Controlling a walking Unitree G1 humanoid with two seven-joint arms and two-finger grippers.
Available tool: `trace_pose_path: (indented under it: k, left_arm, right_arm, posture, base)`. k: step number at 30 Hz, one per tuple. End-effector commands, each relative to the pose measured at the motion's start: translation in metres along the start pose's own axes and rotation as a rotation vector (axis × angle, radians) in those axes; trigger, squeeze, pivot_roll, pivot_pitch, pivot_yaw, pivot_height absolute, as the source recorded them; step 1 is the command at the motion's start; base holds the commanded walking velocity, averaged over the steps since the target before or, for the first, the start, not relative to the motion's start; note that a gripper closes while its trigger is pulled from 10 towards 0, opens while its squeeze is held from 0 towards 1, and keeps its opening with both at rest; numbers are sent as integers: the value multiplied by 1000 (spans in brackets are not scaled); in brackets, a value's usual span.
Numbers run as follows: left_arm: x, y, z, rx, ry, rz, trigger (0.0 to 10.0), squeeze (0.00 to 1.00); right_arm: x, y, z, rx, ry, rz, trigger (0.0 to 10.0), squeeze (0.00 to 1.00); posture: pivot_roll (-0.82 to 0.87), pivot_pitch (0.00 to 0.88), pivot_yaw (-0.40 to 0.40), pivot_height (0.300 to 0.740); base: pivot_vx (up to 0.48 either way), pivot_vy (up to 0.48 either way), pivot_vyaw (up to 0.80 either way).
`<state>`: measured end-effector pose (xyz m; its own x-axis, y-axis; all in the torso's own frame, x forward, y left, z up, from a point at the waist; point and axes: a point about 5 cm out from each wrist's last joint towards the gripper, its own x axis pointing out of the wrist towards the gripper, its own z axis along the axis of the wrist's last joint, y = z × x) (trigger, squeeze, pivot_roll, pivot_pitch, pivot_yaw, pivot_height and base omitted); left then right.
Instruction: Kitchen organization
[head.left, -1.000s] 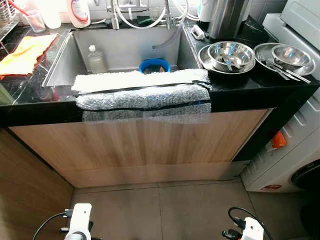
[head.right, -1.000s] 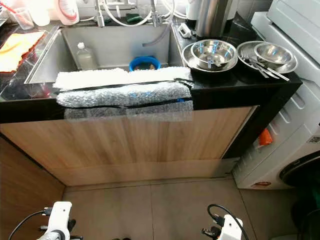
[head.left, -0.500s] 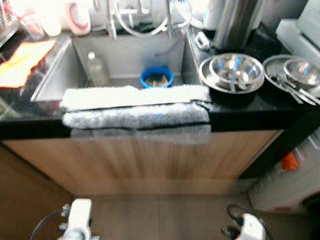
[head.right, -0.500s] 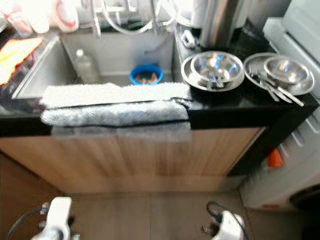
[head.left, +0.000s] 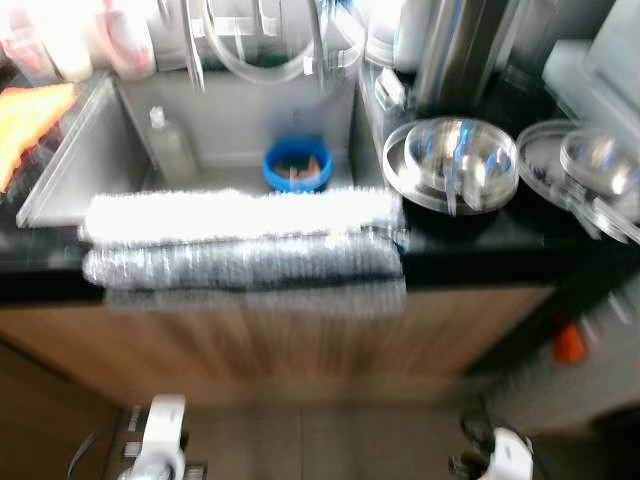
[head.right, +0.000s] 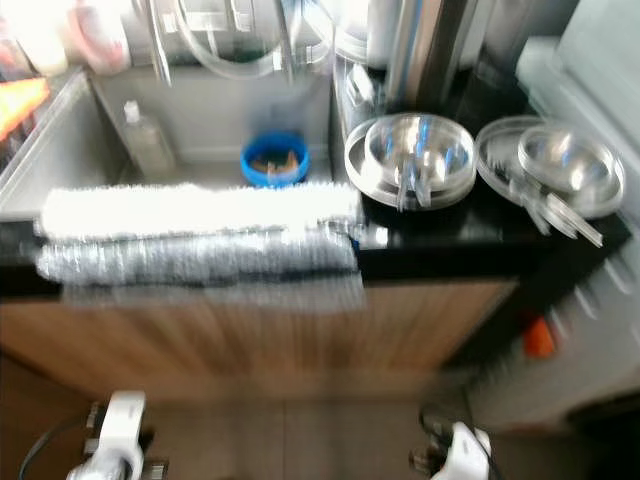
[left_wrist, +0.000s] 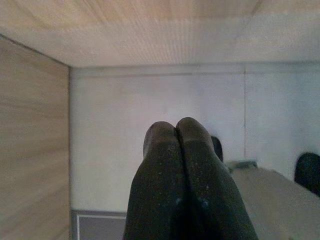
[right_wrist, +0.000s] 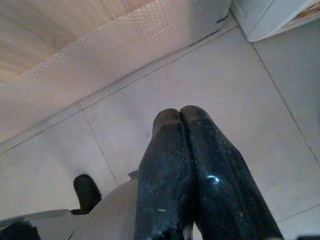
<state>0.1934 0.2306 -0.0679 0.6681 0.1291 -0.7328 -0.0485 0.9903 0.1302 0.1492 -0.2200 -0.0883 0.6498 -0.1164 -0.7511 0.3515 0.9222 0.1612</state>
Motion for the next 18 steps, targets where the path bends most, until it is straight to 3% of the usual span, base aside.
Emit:
trace_pose_path:
  k: [1, 5, 10, 11, 18]
  left_arm:
    - [-2, 2, -10, 2, 34, 5, 10000, 0]
    - [-3, 2, -12, 0, 41, 4, 10000, 0]
    - [-4, 3, -14, -1, 49, 6, 10000, 0]
    - [-4, 4, -15, -2, 52, 7, 10000, 0]
    - [-5, 4, -17, 1, 58, 6, 10000, 0]
  right_arm:
    - [-1, 0, -6, 7, 16, -4, 10000, 0]
    - [-1, -1, -4, -36, 4, -9, 10000, 0]
    - [-2, -2, -3, -34, -4, -14, 10000, 0]
    - [-2, -2, -4, 2, 0, -12, 10000, 0]
    - [-2, -1, -5, -4, 2, -9, 10000, 0]
  posture:
    - [1, 100, 9, 740]
    - [-1, 94, 9, 740]
    - [-2, 87, 10, 740]
    - [-1, 84, 10, 740]
    - [-2, 69, 12, 740]
  base:
    - [0, 0, 0]
    - [0, 0, 0]
    - [0, 0, 703]
    - [0, 0, 0]
    - [0, 0, 0]
